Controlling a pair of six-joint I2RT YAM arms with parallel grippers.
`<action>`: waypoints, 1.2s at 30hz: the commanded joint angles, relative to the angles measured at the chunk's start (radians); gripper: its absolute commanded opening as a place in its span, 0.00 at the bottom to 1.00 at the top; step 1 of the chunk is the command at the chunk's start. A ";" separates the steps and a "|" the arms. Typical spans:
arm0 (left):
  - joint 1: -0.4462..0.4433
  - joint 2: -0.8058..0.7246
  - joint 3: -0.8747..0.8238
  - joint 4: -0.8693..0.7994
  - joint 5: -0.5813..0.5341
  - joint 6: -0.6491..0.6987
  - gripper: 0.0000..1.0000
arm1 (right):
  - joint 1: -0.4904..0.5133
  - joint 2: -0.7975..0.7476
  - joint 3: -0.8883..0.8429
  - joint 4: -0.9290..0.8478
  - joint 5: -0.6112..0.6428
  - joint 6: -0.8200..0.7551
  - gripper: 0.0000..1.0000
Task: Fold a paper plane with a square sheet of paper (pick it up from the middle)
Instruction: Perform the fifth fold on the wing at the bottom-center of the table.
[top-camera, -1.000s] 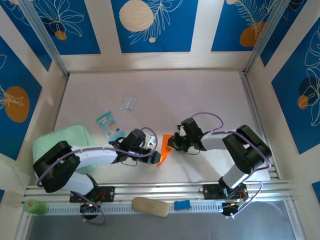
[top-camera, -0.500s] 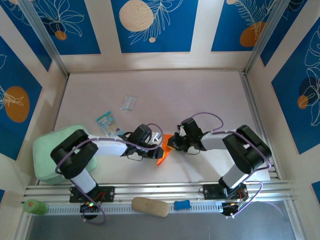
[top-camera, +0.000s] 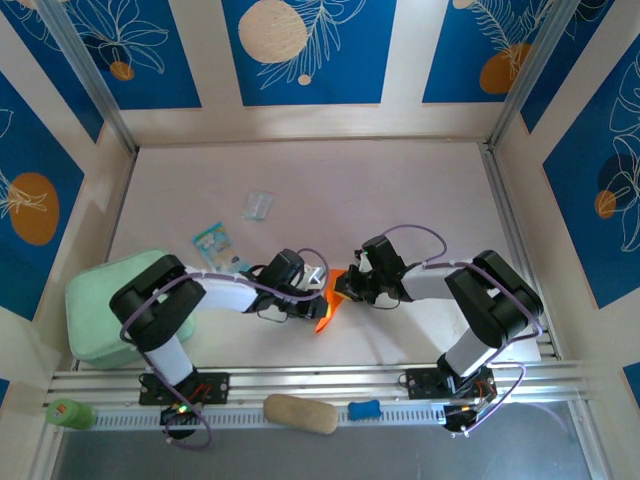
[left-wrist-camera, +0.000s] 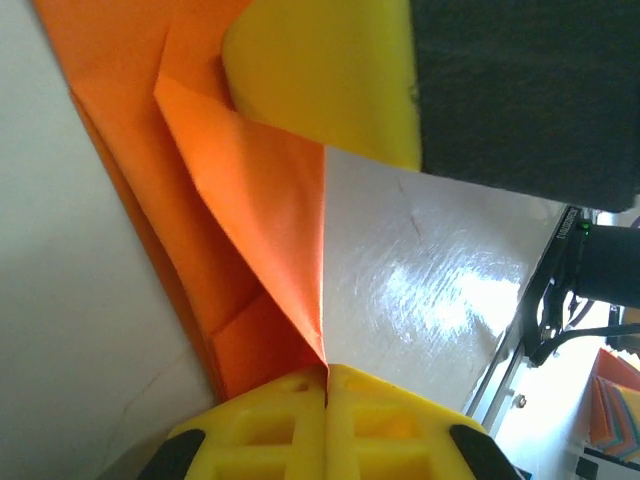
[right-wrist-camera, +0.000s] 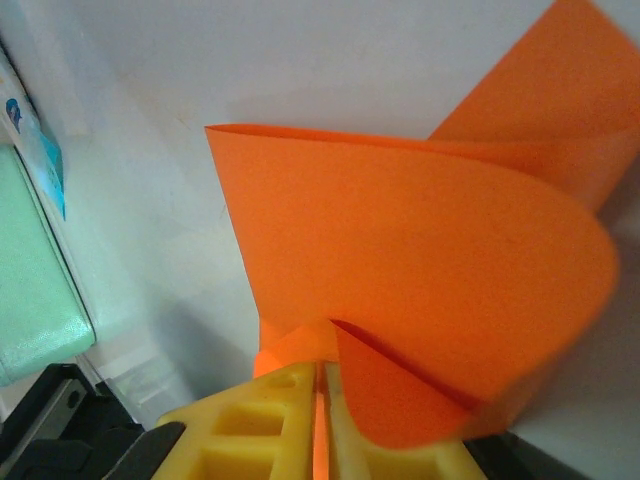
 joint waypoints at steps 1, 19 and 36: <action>0.002 0.034 -0.034 -0.001 0.075 0.000 0.00 | -0.005 0.021 -0.016 -0.055 0.045 -0.018 0.12; -0.003 -0.017 -0.096 -0.012 0.042 0.007 0.00 | -0.004 0.010 -0.012 -0.070 0.051 -0.018 0.12; -0.002 -0.053 -0.161 0.003 0.040 0.004 0.00 | -0.004 0.010 -0.016 -0.067 0.050 -0.022 0.12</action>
